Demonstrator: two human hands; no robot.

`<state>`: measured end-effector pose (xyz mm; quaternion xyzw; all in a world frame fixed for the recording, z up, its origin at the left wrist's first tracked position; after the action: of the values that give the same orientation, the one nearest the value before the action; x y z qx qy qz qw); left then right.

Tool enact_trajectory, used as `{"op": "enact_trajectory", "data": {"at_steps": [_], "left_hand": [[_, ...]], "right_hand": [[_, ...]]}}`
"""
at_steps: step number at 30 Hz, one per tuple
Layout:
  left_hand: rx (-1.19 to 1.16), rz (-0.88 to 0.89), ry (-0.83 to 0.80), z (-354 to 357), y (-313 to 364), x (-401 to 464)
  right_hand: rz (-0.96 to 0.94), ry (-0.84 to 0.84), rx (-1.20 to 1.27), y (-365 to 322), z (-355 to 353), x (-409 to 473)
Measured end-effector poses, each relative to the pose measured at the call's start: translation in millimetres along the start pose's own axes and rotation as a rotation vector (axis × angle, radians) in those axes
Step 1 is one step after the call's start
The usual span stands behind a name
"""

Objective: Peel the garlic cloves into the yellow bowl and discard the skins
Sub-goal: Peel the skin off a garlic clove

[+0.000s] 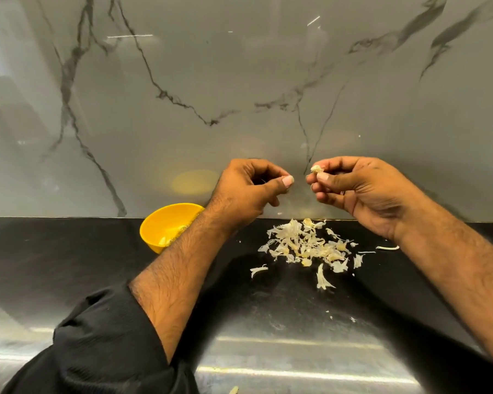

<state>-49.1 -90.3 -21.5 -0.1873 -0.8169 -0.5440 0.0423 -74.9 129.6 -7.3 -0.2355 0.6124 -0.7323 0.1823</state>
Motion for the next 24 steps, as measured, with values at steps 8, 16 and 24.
{"op": "enact_trajectory", "data": {"at_steps": [8,16,24], "left_hand": [[0.029,0.093,0.003,2.7,0.9,1.9],[0.261,0.186,0.017,1.5,2.7,0.7],[0.396,0.209,0.04,6.1,4.5,0.0]], "right_hand": [[-0.06,0.019,-0.204,18.1,9.0,4.8],[-0.137,0.072,-0.451,14.9,15.0,2.0],[-0.189,0.109,-0.539,13.0,13.6,-2.0]]}}
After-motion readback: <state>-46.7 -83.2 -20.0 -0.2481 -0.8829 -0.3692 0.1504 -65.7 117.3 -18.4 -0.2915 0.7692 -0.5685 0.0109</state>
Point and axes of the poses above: each hand's wrist, its own x-axis towards the middle knuckle, its own z-axis out of the palm, y = z × x, the point moved 2 cm from there along x, towards the middle knuckle, and after that the axes turned 15 degrees about -y, right-handed, at the moved point
